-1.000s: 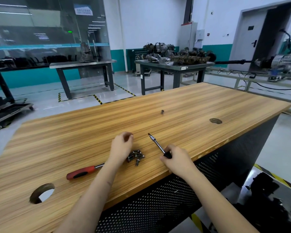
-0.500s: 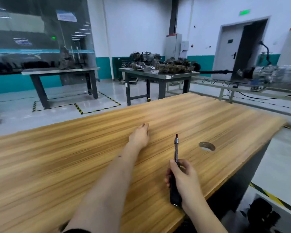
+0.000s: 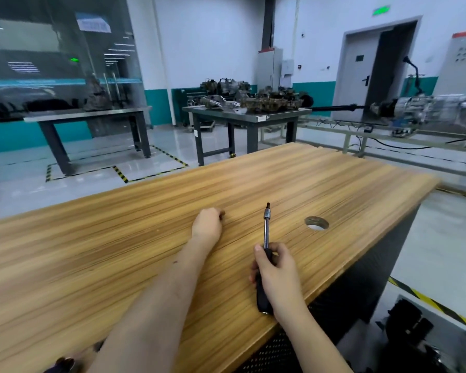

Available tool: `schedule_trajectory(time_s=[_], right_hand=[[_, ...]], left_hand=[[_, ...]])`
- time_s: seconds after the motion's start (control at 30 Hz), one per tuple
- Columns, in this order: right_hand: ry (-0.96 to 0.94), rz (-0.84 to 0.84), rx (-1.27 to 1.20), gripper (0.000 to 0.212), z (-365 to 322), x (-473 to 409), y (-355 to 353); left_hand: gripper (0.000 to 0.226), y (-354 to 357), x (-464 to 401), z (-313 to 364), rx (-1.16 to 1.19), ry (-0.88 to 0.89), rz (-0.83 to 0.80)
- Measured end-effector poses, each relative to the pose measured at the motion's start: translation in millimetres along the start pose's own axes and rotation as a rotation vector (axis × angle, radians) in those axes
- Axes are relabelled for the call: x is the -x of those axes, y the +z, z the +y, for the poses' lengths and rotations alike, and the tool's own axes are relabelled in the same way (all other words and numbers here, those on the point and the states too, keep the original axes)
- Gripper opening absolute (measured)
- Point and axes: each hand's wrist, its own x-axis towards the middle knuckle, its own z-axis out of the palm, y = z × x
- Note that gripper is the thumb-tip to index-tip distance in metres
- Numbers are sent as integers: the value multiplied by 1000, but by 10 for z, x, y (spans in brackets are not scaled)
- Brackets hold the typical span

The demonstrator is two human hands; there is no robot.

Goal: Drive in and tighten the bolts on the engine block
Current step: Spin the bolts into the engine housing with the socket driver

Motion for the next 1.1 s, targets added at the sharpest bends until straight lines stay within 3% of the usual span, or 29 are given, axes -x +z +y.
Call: schedule_trajectory(time_s=[0.1, 0.27, 0.43, 0.6, 0.77, 0.97, 1.1], right_hand=[[10, -31, 75, 11, -22, 54, -8], [97, -181, 94, 12, -119, 320, -46], [30, -360, 268, 16, -285, 686, -26], [-107, -419, 473, 33, -508, 926, 126], [-119, -441, 334, 17, -621, 1086, 252], [-31, -412, 13, 18, -765, 1195, 376], [-28, -330, 131, 30, -801, 1231, 440]], left_hand=[[33, -150, 272, 17, 233, -9, 4], [11, -583, 867, 122, 1207, -236, -159], [15, -1037, 1346, 43, 1589, -306, -239], [19, -1350, 1683, 26, 1723, -295, -193], [19, -1493, 1884, -5, 1870, -335, -139], [18, -1566, 2008, -17, 1774, -284, -93], [13, -1623, 2046, -46, 1815, -287, -132]])
